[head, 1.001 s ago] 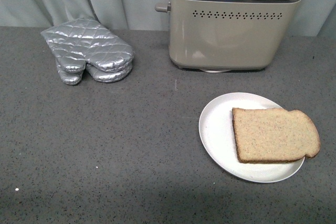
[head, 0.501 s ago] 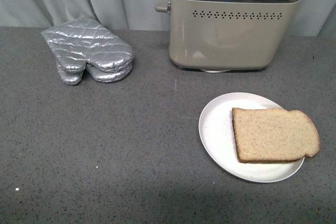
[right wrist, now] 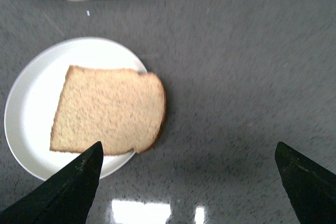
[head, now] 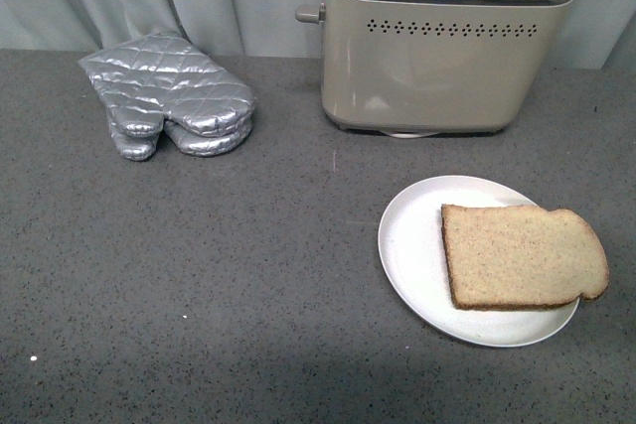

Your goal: Put bread into toaster

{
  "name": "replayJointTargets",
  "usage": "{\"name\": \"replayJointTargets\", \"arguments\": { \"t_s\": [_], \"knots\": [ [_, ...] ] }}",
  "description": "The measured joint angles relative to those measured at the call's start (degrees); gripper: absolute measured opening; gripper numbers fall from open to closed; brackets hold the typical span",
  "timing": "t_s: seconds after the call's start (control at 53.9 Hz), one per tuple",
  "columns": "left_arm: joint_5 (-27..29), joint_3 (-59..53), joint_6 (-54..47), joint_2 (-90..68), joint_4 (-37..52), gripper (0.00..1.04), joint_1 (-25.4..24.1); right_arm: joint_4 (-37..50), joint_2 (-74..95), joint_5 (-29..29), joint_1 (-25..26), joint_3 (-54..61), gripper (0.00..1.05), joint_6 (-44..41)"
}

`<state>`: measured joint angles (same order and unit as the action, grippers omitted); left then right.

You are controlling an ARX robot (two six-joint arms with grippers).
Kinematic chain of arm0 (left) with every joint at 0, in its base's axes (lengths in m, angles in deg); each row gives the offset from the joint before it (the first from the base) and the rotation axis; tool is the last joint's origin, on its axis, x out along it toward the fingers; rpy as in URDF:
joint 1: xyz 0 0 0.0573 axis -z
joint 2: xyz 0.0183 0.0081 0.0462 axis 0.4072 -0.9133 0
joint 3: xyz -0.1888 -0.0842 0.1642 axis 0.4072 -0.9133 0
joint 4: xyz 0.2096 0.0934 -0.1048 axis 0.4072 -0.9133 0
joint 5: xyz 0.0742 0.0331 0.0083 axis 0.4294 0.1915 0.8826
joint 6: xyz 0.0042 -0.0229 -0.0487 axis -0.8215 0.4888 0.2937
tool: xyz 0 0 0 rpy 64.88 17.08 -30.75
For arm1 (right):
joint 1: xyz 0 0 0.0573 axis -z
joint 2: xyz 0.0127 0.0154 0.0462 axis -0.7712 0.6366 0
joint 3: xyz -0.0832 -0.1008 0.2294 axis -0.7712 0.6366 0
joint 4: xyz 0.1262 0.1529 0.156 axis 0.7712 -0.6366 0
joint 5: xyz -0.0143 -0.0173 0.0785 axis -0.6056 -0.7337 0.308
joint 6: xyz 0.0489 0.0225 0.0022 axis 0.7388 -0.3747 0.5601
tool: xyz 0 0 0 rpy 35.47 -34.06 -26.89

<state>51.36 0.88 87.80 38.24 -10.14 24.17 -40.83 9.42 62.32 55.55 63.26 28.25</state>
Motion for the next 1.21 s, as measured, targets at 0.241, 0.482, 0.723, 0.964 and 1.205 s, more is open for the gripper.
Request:
{"name": "replayJointTargets", "arguments": {
  "t_s": [0.241,0.482,0.723,0.964,1.205],
  "knots": [
    [0.0,0.0,0.0,0.0,0.0,0.98,0.0,-2.6,24.8,7.0,2.6,-14.6,0.95,1.8],
    [0.0,0.0,0.0,0.0,0.0,0.98,0.0,-2.8,36.5,10.2,0.9,-21.5,0.95,2.7],
    [0.0,0.0,0.0,0.0,0.0,0.98,0.0,-3.0,43.3,11.1,-1.0,-24.2,0.95,5.0],
    [0.0,0.0,0.0,0.0,0.0,0.98,0.0,-1.9,45.5,10.8,-2.5,-25.0,0.71,8.1],
    [0.0,0.0,0.0,0.0,0.0,0.98,0.0,-2.4,46.2,10.6,-2.7,-25.7,0.32,9.5]
  ]
}}
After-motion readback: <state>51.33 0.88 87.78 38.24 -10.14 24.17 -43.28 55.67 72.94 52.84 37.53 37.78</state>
